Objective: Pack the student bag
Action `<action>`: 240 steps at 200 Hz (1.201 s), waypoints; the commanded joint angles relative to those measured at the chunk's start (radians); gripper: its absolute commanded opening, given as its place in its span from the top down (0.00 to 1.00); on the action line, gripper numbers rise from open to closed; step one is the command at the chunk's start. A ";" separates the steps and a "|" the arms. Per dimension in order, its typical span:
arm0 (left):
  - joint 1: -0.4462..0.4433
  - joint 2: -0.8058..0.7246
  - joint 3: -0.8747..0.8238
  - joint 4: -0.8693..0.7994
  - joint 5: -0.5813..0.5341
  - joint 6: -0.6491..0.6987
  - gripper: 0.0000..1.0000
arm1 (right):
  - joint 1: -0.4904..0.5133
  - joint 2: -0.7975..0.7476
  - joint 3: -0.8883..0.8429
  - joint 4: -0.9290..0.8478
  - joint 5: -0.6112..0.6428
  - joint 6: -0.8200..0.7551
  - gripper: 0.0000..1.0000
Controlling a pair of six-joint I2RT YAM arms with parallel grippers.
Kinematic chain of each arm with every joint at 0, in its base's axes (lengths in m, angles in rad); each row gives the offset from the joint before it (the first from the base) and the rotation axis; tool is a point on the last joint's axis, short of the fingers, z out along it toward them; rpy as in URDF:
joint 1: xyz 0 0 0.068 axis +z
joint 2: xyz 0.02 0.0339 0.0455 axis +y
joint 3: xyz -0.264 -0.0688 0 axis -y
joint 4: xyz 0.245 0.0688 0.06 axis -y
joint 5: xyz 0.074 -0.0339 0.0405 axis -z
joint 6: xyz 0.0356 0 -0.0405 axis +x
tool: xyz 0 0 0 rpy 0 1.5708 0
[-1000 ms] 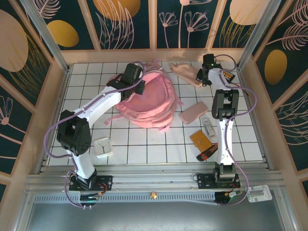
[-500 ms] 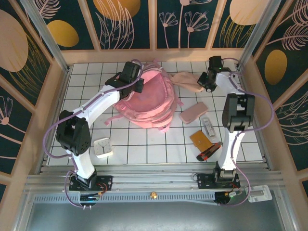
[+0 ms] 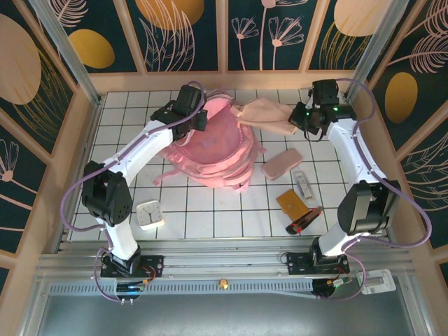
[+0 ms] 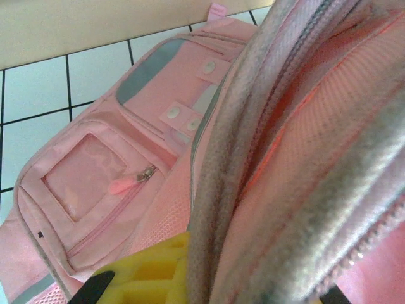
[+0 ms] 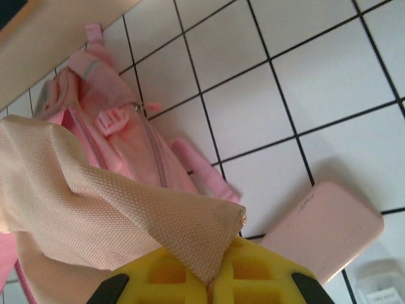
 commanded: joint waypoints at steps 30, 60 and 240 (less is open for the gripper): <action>0.006 -0.018 0.087 0.041 0.050 -0.082 1.00 | 0.121 0.062 -0.004 -0.043 0.024 -0.031 1.00; -0.017 -0.022 0.085 0.051 0.099 -0.079 1.00 | 0.211 0.220 0.105 0.012 0.023 0.002 1.00; -0.045 0.032 0.098 0.006 -0.007 -0.110 1.00 | 0.277 0.369 0.317 0.123 -0.071 0.076 0.30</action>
